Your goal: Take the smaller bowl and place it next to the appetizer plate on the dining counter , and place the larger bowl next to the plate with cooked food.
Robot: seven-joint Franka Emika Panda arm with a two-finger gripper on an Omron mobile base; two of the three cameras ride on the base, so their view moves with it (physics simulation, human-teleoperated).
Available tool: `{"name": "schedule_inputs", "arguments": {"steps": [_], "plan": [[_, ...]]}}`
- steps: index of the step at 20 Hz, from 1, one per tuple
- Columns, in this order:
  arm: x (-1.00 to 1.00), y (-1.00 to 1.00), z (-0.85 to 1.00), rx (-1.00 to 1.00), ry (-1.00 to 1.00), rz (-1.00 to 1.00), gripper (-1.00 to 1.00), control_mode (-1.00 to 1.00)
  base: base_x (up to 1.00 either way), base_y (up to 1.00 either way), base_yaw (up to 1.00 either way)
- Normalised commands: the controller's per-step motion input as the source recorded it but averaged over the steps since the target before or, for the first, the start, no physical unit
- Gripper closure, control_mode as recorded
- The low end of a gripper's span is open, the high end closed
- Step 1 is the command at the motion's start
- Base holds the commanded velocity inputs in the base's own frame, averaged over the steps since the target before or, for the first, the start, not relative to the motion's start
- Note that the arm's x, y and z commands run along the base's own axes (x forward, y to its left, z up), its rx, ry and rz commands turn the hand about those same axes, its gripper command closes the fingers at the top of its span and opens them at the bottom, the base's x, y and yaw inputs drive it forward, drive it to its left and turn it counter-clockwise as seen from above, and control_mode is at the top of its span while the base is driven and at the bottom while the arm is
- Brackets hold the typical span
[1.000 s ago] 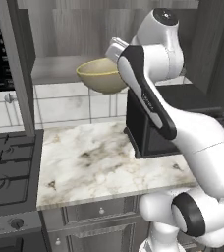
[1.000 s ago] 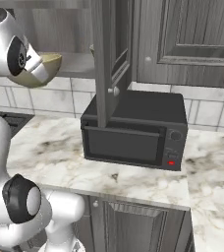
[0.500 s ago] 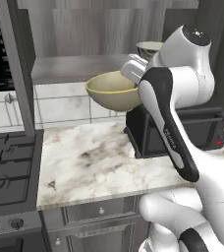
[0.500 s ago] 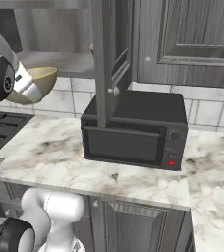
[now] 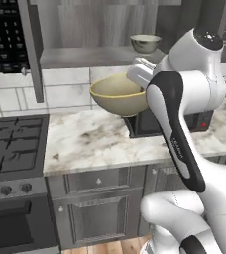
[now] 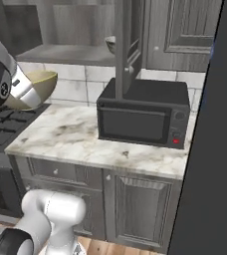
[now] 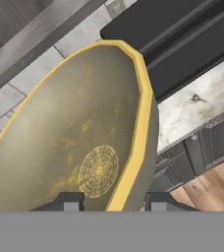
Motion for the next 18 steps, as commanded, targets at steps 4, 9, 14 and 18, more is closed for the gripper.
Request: {"name": "schedule_inputs", "arguments": {"steps": [4,9,14,18], "plan": [[0.00,0.00,0.00,0.00,0.00,0.00,1.00,1.00,-0.56,0.23,0.30],[0.00,0.00,0.00,0.00,0.00,0.00,1.00,1.00,-0.29,0.18,0.41],[0.00,0.00,0.00,0.00,0.00,0.00,1.00,1.00,-0.03,0.45,0.51],[0.00,0.00,0.00,0.00,0.00,0.00,1.00,1.00,0.00,0.62,0.60]]}}
